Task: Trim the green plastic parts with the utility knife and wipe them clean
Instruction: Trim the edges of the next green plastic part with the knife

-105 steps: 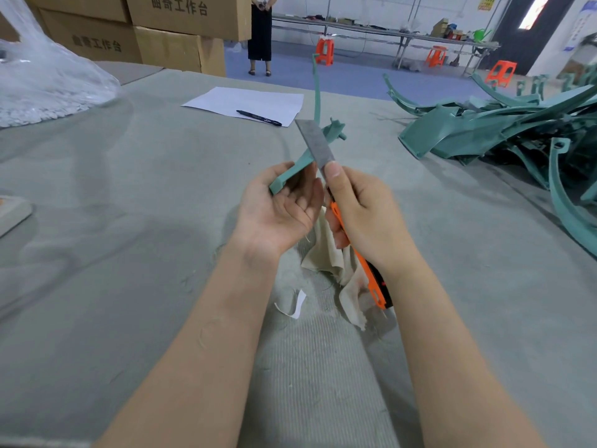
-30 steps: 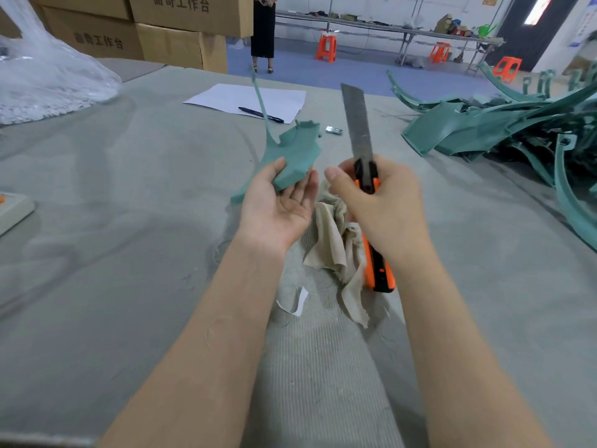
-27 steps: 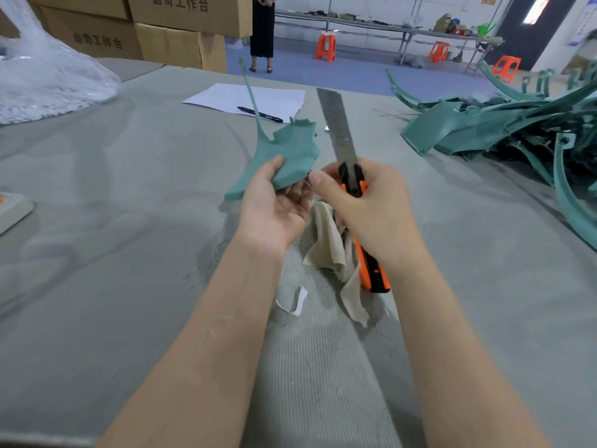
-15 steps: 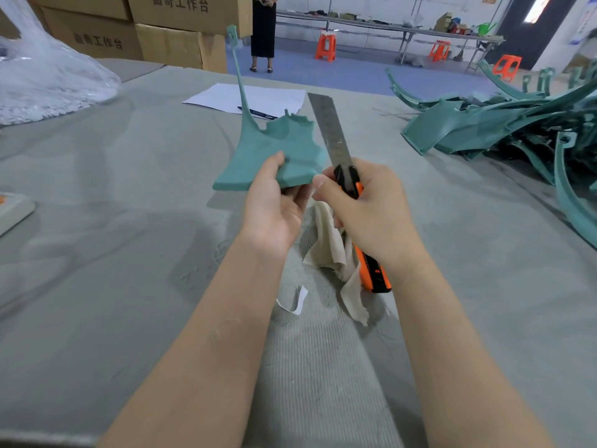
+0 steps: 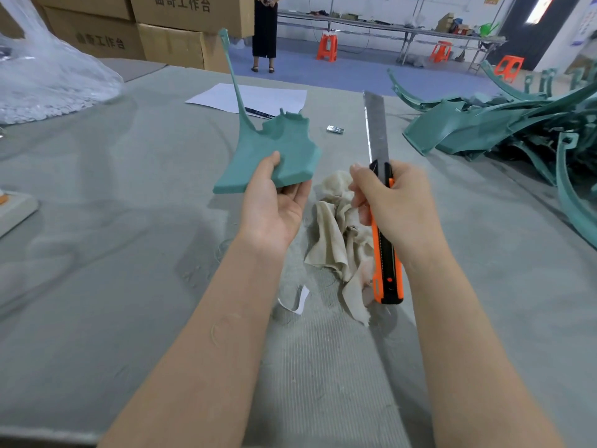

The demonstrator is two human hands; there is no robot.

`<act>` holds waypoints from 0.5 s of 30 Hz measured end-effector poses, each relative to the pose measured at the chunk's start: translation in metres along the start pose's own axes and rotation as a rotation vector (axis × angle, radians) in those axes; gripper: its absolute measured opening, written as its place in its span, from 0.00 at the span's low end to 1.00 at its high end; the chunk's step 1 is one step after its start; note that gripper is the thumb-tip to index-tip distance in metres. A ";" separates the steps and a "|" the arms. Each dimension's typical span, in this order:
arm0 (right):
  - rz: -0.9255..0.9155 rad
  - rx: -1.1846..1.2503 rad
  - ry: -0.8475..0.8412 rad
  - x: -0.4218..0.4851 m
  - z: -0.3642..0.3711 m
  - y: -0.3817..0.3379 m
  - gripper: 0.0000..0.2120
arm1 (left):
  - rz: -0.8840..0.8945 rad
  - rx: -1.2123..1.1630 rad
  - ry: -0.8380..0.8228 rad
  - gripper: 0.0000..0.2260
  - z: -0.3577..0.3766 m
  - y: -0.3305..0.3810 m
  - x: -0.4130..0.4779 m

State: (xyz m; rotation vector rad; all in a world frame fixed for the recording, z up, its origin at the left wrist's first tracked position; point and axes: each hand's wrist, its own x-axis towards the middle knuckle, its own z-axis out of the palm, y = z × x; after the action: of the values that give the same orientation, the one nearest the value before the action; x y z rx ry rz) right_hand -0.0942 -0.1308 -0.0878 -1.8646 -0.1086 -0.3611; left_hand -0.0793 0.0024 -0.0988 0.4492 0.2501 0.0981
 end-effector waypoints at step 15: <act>0.076 0.181 -0.246 -0.010 0.006 -0.011 0.11 | 0.081 0.125 -0.084 0.15 0.000 -0.004 0.001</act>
State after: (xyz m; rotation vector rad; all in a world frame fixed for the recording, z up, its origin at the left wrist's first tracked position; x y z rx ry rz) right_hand -0.1049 -0.1209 -0.0823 -1.7211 -0.2293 -0.0650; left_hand -0.0778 -0.0011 -0.1012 0.5871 0.1563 0.1433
